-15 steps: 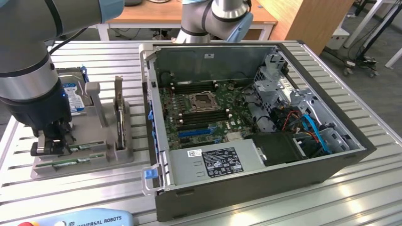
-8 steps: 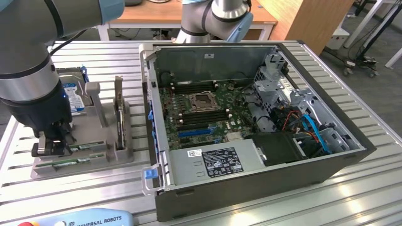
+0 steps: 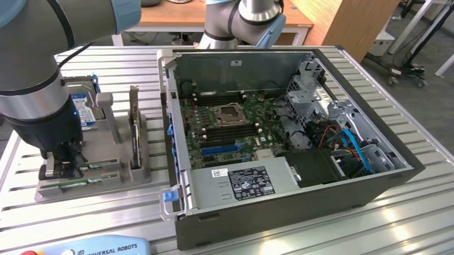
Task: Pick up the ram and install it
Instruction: 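Pick up the ram and move it above insertion slot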
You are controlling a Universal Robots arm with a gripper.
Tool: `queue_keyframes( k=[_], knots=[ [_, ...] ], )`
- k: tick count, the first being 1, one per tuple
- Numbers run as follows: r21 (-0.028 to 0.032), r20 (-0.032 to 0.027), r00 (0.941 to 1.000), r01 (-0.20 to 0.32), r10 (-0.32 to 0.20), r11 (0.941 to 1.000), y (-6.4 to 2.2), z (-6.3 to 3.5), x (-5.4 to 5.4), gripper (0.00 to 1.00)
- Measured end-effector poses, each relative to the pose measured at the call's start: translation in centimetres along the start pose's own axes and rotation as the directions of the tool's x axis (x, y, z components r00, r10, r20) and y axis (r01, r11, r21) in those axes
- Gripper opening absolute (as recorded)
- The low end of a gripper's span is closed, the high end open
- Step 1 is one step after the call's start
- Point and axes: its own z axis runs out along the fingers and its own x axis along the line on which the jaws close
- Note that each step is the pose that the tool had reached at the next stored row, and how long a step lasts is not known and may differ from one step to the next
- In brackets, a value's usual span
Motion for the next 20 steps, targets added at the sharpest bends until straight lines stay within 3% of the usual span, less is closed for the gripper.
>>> queue_keyframes(
  k=[20],
  knots=[
    [0.0, 0.0, 1.0, 0.001, -0.001, 1.0, -0.07, 1.31, 0.3, 0.36]
  ],
)
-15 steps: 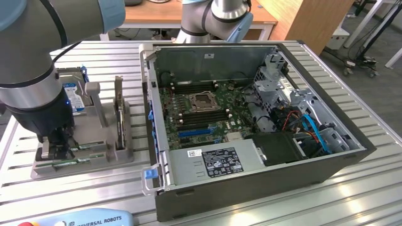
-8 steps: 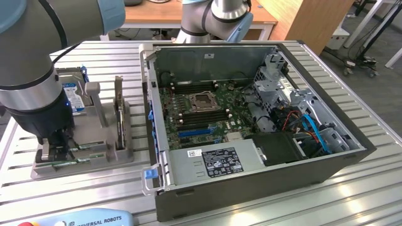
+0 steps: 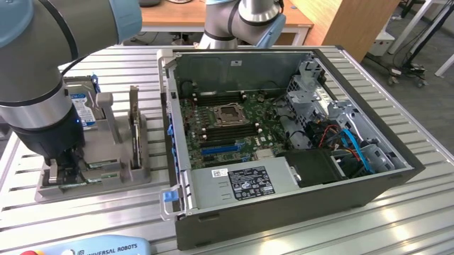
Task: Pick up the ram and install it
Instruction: 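Pick up the ram and move it above insertion slot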
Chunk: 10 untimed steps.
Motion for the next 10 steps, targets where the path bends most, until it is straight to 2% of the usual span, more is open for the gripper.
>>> queue_keyframes(
  k=[10],
  knots=[
    [-0.0003, -0.0004, 1.0, 0.009, -0.009, 1.0, -0.02, 0.48, 0.02, 0.36]
  ],
)
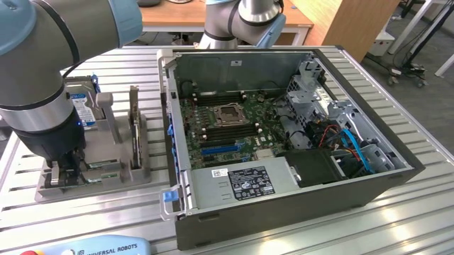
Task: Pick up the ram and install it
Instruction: 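Pick up the ram and move it above insertion slot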
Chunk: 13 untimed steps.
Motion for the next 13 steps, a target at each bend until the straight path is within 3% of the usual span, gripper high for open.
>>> queue_keyframes(
  k=[13],
  knots=[
    [-0.0003, -0.0006, 0.9999, 0.015, -0.015, 0.9999, -0.03, 0.69, 0.02, 0.36]
  ],
)
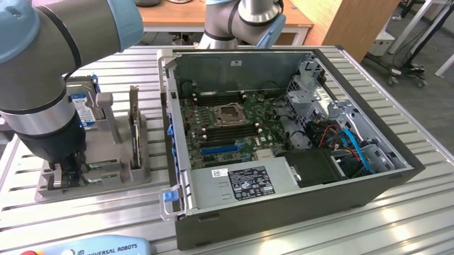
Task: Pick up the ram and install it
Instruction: 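Pick up the ram and move it above insertion slot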
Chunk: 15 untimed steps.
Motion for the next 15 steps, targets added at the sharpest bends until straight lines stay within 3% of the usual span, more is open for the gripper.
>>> queue_keyframes(
  k=[15],
  knots=[
    [-0.0004, -0.0007, 0.9999, 0.017, -0.017, 0.9999, -0.04, 0.84, 0.02, 0.36]
  ],
)
